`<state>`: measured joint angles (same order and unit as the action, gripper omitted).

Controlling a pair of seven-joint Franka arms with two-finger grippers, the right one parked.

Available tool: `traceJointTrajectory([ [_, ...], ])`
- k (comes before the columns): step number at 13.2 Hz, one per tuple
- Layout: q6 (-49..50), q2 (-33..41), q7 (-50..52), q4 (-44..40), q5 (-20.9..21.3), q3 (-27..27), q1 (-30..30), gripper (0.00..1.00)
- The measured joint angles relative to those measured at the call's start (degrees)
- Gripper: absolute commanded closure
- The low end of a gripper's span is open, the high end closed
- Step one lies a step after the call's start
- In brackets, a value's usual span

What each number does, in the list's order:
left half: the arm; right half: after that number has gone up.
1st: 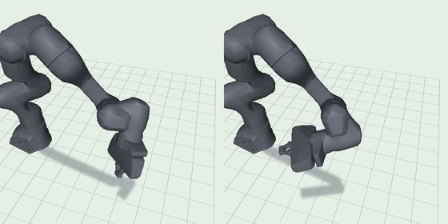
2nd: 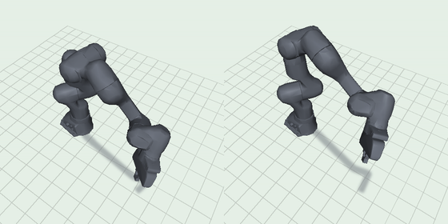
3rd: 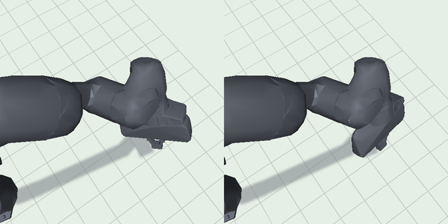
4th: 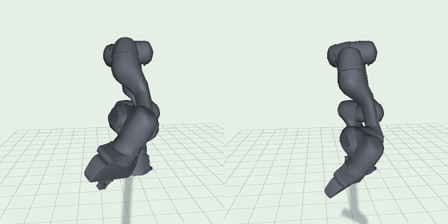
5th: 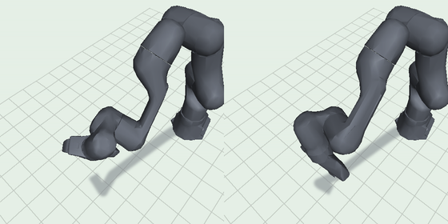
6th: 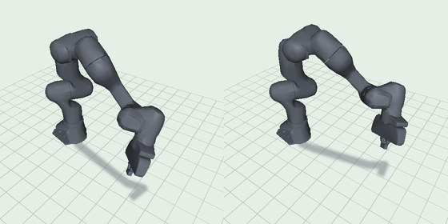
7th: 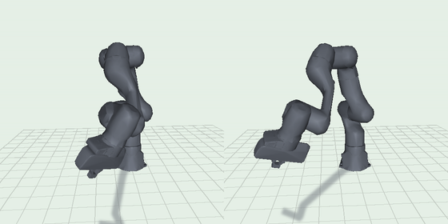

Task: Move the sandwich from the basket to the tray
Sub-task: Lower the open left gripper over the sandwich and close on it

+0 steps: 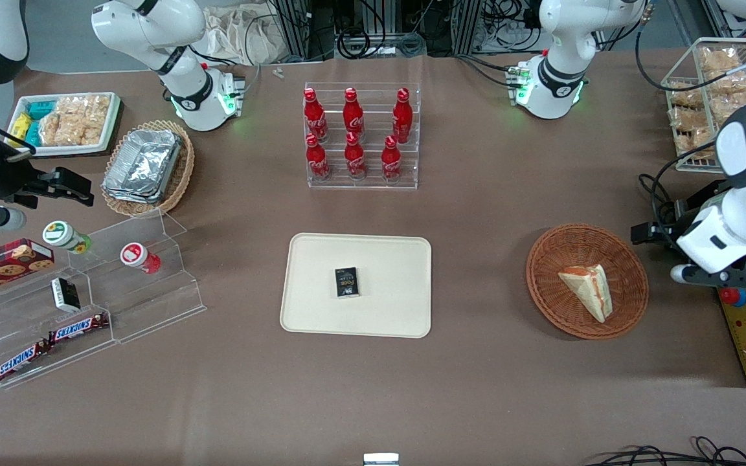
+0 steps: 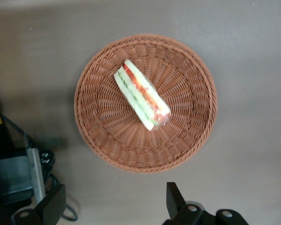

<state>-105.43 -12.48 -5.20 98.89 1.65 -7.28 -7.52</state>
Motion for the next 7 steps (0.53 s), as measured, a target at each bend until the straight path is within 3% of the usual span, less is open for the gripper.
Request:
traceJointTrajectory([
  [7,-8.3,-7.7,9.8,0.1,-1.3,-0.7,1.6,0.03],
])
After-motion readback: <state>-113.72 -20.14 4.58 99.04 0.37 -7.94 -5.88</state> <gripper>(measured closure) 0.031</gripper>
